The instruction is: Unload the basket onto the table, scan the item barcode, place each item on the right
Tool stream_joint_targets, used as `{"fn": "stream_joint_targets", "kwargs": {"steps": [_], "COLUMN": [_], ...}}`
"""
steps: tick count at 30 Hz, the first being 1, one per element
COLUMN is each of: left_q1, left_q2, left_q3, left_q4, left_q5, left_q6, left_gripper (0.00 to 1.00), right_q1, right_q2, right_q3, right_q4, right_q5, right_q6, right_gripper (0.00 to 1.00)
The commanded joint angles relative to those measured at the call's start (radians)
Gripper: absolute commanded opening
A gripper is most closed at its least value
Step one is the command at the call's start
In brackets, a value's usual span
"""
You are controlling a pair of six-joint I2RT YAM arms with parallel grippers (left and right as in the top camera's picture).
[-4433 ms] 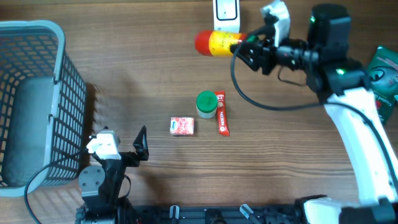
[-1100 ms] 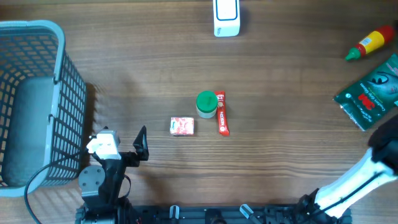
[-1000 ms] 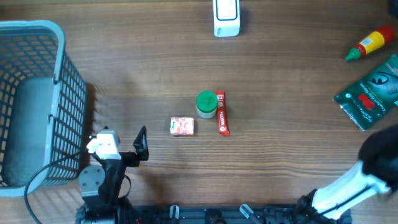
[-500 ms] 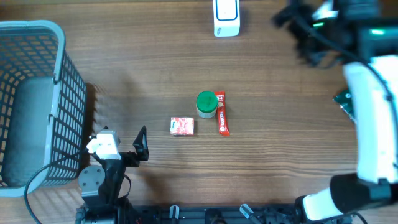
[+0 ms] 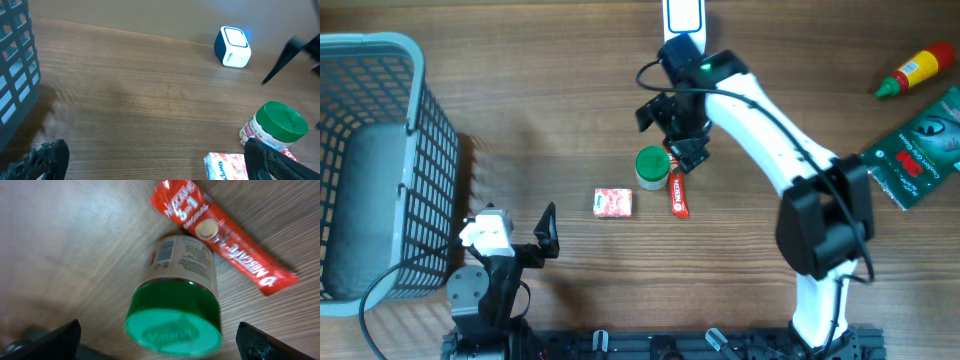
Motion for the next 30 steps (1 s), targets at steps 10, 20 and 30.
{"fn": "stream_joint_targets", "kwargs": {"steps": [10,20,30], "left_q1": [-0.005,-0.005,-0.005], "left_q2": [-0.003,-0.003,-0.003], "left_q3": [-0.009,-0.009,-0.009], "left_q4": [0.003,0.003,0.003], "left_q5": [-0.007,-0.007,-0.007], "left_q6": [0.019,0.019,0.019], "left_gripper": [1.00,1.00,1.00], "right_q1": [0.074,0.073,0.077], "right_q2": [0.113,0.109,0.103], "right_q3": [-0.003,0.023,0.055], "right_q4": [0.000,0.028,-0.122], "right_q5": [0.064,0.150,0.283], "right_q6": [0.031,-0.858,-1.476], "right_gripper": [0.73,0.68,0.99]}}
